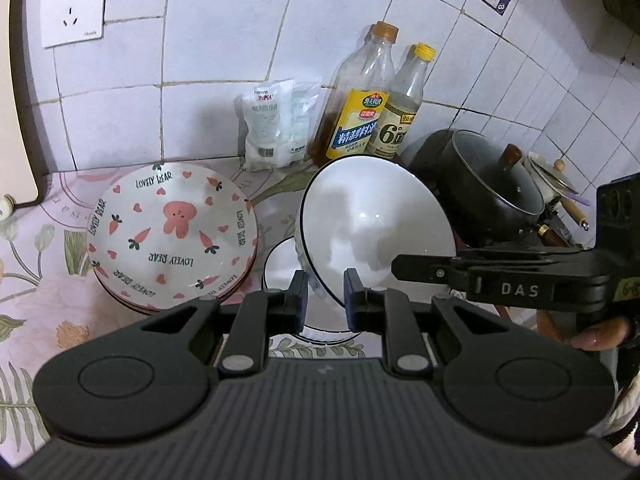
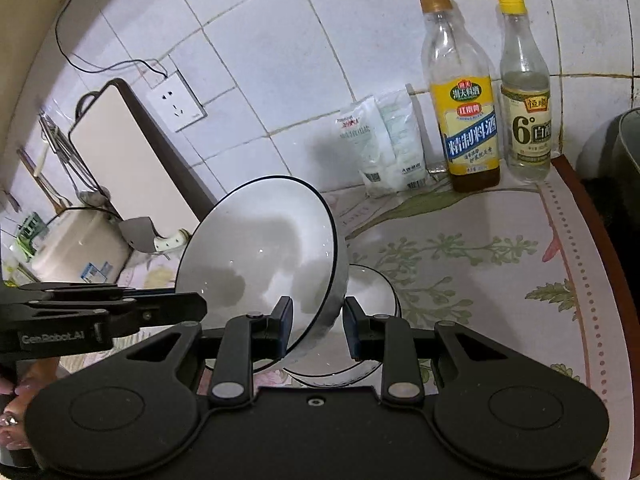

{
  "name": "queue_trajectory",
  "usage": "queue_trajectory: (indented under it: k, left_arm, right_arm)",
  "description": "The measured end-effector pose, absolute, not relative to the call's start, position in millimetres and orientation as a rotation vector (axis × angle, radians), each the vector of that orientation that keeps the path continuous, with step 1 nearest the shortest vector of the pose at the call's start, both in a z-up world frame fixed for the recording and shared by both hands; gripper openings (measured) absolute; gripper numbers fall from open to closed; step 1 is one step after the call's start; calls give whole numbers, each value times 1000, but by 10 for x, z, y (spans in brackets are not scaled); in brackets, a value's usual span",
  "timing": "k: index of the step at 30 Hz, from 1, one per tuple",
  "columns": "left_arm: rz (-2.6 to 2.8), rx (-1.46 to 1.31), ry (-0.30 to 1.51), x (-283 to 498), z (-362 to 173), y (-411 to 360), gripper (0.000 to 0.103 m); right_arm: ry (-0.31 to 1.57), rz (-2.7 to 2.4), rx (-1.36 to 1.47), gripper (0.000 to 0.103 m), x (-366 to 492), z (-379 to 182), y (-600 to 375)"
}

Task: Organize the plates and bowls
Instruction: 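Carry the bowl over the nested bowls and lower it into them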

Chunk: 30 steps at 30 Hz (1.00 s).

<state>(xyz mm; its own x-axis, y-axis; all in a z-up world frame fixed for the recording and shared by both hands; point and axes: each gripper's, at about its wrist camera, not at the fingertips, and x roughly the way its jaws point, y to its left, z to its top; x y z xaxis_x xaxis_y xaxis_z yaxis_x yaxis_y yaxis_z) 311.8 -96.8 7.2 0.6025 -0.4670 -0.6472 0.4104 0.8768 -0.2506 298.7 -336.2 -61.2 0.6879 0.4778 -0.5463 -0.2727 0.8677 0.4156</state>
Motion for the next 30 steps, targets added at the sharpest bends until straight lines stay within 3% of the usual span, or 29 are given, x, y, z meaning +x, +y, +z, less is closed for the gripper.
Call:
queue_trajectory:
  k: [17,30]
  left_arm:
    - [-439,-68,852,3367,-414,-1067,17]
    - [-419,-60,874,3465,-574,-1108,16]
  right_arm:
    - [731,333,127,33,3164,-849,-3045]
    - [636,229,-133,37,3110,-955,-2785]
